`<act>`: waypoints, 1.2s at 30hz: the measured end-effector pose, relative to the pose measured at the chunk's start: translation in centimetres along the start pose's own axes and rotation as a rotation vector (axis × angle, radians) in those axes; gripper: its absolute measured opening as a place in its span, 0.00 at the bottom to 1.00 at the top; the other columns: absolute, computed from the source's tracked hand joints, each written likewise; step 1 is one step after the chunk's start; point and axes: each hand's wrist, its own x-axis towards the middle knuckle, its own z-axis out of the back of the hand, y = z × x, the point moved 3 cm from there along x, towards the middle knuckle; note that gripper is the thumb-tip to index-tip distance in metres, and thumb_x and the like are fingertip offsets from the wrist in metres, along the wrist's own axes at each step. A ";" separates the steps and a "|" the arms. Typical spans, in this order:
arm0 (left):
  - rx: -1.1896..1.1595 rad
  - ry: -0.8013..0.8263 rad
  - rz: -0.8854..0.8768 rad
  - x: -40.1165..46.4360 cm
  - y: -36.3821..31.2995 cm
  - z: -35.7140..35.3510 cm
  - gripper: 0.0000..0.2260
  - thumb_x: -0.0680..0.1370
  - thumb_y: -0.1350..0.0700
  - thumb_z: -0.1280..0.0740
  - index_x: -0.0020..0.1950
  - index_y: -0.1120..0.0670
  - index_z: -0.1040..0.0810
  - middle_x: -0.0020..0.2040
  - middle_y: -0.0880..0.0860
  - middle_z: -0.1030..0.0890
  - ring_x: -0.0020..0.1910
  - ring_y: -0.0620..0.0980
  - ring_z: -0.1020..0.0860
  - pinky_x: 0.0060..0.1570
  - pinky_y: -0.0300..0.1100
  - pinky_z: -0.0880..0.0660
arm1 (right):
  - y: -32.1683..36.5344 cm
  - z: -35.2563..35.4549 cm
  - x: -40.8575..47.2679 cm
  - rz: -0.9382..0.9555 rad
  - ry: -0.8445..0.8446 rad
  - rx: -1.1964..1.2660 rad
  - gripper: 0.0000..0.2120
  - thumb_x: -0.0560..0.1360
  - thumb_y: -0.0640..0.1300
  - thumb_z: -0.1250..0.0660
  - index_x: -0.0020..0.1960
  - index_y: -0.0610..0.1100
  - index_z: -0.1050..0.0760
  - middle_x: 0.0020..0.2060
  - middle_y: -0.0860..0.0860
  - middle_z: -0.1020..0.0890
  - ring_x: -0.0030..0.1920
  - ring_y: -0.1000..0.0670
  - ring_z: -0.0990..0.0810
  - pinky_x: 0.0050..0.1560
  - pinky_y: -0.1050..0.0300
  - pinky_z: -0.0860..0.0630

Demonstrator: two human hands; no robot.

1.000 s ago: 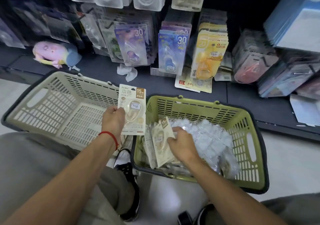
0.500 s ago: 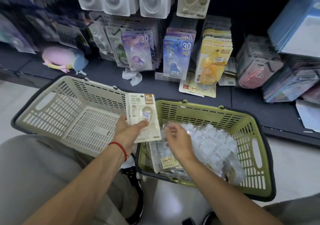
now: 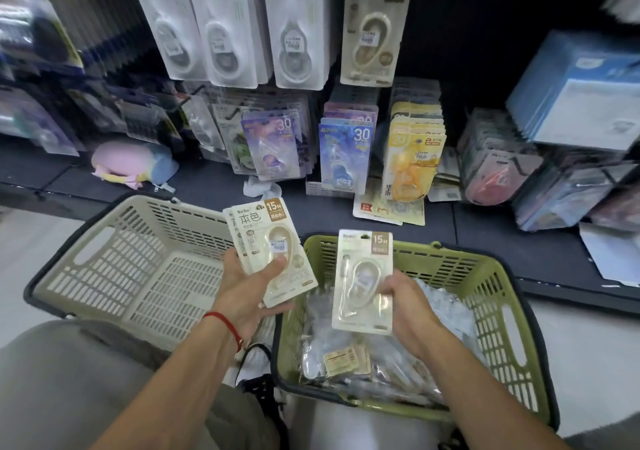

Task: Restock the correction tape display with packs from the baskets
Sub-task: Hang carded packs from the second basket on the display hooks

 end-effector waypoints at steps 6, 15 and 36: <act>0.033 0.303 -0.083 -0.9 -4.5 -6.2 0.22 0.77 0.58 0.23 0.65 0.45 0.28 0.57 0.49 0.13 0.53 0.56 0.12 0.44 0.61 0.15 | 9.9 -0.3 -1.4 0.282 0.164 0.016 0.12 0.80 0.39 0.29 0.64 0.42 0.19 0.57 0.43 0.13 0.55 0.42 0.12 0.55 0.41 0.17; 0.058 0.296 -0.450 1.7 -18.1 -11.9 0.22 0.75 0.58 0.21 0.63 0.45 0.28 0.56 0.46 0.13 0.55 0.53 0.13 0.44 0.61 0.15 | 24.3 -3.7 -3.4 0.781 0.003 -0.486 0.14 0.80 0.54 0.28 0.64 0.55 0.23 0.57 0.56 0.13 0.56 0.53 0.14 0.62 0.41 0.18; 0.002 0.044 -0.786 3.4 -20.4 -7.0 0.24 0.74 0.48 0.19 0.62 0.35 0.28 0.58 0.39 0.16 0.53 0.49 0.13 0.36 0.59 0.15 | 29.3 -9.4 0.2 0.949 -0.329 -0.587 0.31 0.82 0.61 0.35 0.81 0.50 0.37 0.68 0.55 0.22 0.63 0.58 0.23 0.63 0.55 0.25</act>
